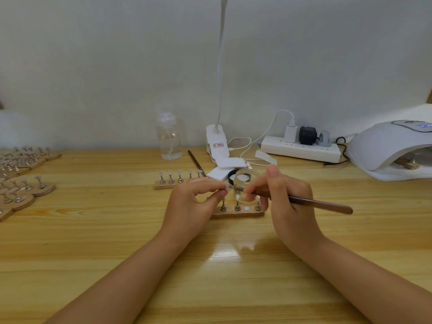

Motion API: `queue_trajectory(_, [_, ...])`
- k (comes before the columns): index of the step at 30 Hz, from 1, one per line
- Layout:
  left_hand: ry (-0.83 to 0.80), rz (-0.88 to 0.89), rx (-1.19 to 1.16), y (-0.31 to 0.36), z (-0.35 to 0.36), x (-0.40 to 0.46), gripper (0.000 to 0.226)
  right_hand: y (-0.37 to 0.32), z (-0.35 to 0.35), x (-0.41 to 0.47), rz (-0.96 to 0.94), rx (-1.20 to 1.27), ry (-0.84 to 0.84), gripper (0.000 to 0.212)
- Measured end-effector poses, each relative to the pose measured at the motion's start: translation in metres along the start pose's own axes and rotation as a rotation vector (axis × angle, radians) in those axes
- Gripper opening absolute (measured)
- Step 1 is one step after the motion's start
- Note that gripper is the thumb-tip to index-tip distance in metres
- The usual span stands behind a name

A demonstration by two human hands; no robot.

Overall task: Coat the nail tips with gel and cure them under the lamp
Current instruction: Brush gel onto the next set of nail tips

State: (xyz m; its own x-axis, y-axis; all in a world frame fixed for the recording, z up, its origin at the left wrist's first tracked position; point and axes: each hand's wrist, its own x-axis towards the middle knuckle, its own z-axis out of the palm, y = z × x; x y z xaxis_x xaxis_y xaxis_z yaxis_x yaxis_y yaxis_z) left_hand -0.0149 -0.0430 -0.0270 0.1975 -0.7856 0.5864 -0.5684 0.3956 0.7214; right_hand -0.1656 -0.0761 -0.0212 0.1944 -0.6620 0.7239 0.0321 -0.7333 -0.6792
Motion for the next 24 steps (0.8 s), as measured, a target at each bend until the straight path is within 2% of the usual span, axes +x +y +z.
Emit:
queue_trajectory(2, [0.000, -0.011, -0.016, 0.0002, 0.0005, -0.0001, 0.021, -0.0007, 0.0009, 0.0013, -0.008, -0.025, -0.009, 0.041])
queue_trajectory(5, [0.005, -0.043, -0.044, 0.0007, 0.0007, -0.0004, 0.020, -0.0008, 0.0012, 0.0003, 0.103, 0.063, -0.008, 0.049])
queue_trajectory(10, [0.002, -0.056, -0.056, 0.0000, 0.0002, -0.0006, 0.027, -0.0031, 0.0009, 0.0007, 0.087, 0.052, 0.011, 0.042])
queue_trajectory(14, [-0.002, -0.075, -0.087, -0.0021, 0.0006, -0.0003, 0.026, -0.0057, 0.0011, 0.0007, 0.175, 0.097, 0.011, 0.053])
queue_trajectory(17, [-0.012, -0.083, -0.118, -0.0022, 0.0004, -0.0004, 0.029, -0.0080, 0.0017, 0.0015, 0.156, 0.103, 0.039, 0.046])
queue_trajectory(21, [-0.012, -0.081, -0.127, -0.0027, 0.0001, 0.0000, 0.027, -0.0086, 0.0021, 0.0016, 0.244, 0.111, 0.020, 0.054])
queue_trajectory(24, [-0.010, -0.071, -0.126, -0.0033, 0.0002, 0.0004, 0.025, -0.0096, 0.0016, 0.0013, 0.221, 0.129, 0.049, 0.051])
